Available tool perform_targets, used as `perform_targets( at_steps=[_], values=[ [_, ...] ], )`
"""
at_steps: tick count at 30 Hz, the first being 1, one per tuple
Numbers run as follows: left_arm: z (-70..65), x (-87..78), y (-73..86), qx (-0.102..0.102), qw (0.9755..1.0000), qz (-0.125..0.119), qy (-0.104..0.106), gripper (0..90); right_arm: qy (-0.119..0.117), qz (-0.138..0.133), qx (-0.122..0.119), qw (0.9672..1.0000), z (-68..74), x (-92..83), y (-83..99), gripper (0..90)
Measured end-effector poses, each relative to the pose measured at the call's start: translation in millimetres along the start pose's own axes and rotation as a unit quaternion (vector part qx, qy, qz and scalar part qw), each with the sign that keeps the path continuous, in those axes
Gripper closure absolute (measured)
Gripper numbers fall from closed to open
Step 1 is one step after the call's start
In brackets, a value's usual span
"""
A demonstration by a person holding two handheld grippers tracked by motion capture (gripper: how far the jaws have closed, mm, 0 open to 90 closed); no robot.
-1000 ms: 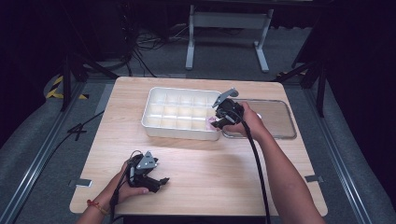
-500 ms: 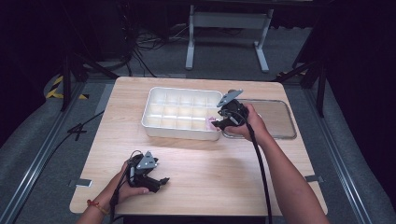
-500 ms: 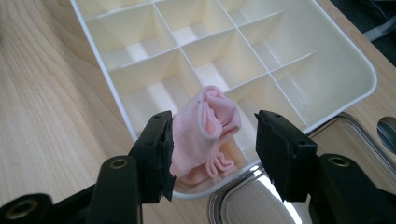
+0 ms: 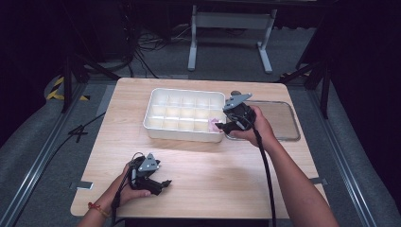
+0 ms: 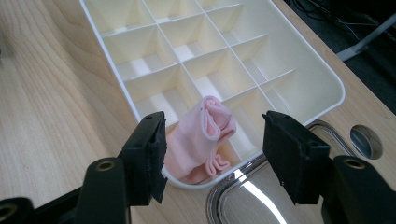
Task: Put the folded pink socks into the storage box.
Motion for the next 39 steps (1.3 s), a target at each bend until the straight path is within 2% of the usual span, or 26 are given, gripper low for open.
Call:
perform_targets(
  at_steps=[10, 22, 39],
  values=[
    [0.0, 0.0, 0.0, 0.0, 1.0, 0.0, 0.0, 14.6, 0.008, -0.011, -0.011, 0.9998, 6.4, -19.6, 5.3, 39.1],
    [-0.1, 0.0, 0.0, 0.0, 1.0, 0.0, 0.0, 14.6, 0.012, -0.014, -0.021, 0.9996, 16.6, -27.8, 18.0, 34.8],
    [-0.2, 0.1, 0.0, -0.001, 1.0, 0.0, -0.001, 14.6, 0.009, -0.007, -0.03, 0.9995, 26.4, -37.7, 40.2, 35.2]
  ],
)
Point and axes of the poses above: each handheld gripper's, and its own axes: x roughly forward along the jaws, y roughly out of its underside, z roughly to its left, the point moved 3 cm from there along x, roughly forward along the jaws, and after that the axes turned 8 degrees about -x, right-handed, at the moved point
